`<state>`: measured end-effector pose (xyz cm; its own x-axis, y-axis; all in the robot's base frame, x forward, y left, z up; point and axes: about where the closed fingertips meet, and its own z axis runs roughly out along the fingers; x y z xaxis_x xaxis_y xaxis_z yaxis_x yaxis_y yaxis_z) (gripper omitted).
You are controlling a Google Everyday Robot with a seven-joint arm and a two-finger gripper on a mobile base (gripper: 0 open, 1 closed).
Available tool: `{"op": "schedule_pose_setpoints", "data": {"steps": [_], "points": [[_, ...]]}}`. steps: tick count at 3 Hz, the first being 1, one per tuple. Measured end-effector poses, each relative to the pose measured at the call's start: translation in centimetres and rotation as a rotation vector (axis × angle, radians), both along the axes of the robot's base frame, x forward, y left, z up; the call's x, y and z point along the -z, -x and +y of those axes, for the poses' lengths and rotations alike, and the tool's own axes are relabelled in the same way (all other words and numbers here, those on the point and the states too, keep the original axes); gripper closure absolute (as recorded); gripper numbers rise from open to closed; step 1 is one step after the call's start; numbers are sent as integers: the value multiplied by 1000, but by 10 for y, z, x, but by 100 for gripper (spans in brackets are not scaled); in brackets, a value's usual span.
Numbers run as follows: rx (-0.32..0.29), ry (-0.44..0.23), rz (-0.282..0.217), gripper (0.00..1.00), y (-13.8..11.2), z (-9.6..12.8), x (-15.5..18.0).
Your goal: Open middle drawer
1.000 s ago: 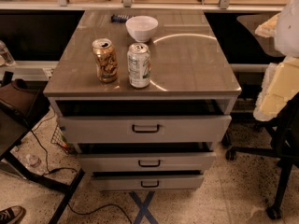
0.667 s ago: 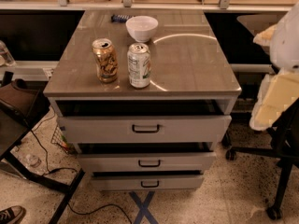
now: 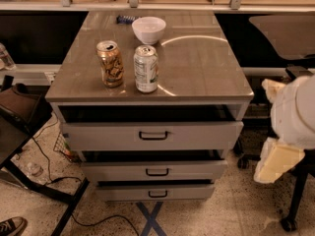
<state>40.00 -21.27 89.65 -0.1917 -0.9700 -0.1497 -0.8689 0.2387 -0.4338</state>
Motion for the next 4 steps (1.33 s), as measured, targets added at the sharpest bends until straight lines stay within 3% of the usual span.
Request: {"op": "schedule_pose_setpoints", "data": {"steps": [1,2,3,4], "points": [[-25,12,6,0,7,14,70],[-44,12,3,0,12,24,167],[-44,12,3,0,11,24,167],[-59,28,24,0,10,38,190]]}}
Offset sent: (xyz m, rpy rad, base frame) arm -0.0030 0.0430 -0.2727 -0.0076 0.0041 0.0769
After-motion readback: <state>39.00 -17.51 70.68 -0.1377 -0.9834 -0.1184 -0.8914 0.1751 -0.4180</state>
